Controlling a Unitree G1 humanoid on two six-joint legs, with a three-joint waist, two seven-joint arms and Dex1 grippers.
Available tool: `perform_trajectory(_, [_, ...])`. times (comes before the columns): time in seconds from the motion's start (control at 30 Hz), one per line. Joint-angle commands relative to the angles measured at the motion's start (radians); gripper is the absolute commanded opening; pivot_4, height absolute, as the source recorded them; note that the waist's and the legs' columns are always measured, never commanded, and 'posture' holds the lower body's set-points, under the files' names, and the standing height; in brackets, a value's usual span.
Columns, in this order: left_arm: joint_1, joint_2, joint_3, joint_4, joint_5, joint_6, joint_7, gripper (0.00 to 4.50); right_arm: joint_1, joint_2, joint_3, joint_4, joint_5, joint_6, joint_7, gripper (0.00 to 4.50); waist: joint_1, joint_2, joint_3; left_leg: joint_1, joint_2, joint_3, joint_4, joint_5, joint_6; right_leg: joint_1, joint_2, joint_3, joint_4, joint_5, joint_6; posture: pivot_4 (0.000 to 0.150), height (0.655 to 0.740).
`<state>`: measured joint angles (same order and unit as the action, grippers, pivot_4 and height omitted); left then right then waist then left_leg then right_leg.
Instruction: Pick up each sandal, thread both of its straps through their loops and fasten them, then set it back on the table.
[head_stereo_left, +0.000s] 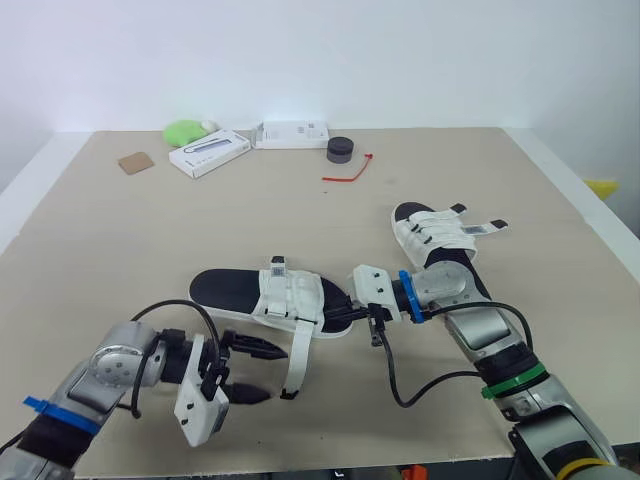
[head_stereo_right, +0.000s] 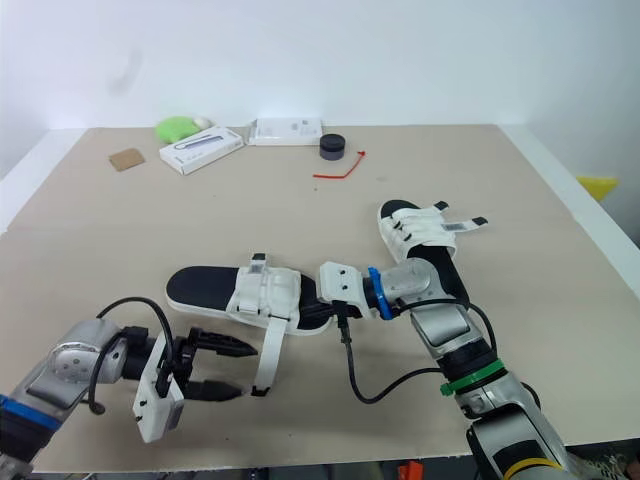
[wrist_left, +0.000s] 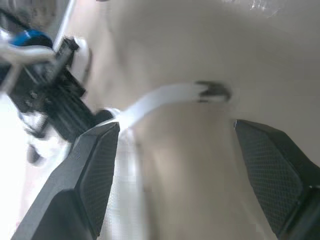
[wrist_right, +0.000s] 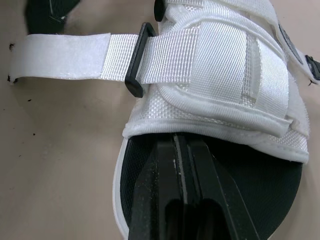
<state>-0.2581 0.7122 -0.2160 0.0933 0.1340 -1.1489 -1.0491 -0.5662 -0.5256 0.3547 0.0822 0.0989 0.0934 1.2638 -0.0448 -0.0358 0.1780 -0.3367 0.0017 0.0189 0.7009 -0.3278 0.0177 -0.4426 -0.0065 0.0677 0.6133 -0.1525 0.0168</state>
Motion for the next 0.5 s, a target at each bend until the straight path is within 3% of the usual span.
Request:
perform_trajectory(0.03, [-0.065,-0.021,0.013,0.083,0.12,-0.119,0.086,3.78,0.0,-0.011,0.005,0.003,-0.009,0.007,0.004,0.0,0.0,0.0,0.0,0.0,0.0,0.0,0.0,0.0,0.0,0.0,0.0,0.0,0.0,0.001,-0.001,0.15,0.74])
perform_trajectory(0.2, [-0.145,-0.049,-0.049,0.093,0.153,-0.102,0.151,3.78,-0.004,-0.008,0.005,0.005,-0.011,0.01,0.0,0.0,0.0,0.0,0.0,0.0,0.0,0.001,0.0,-0.001,0.001,0.0,-0.001,0.0,-0.001,0.001,0.0,0.15,0.74])
perform_trajectory(0.5, [-0.278,-0.023,-0.223,-0.04,-0.022,0.118,0.091,3.78,-0.002,-0.014,0.0,0.004,-0.012,0.01,-0.004,0.0,-0.001,0.0,0.0,0.0,-0.001,0.002,0.0,-0.001,0.001,0.0,0.003,0.001,-0.001,0.0,0.004,0.15,0.74])
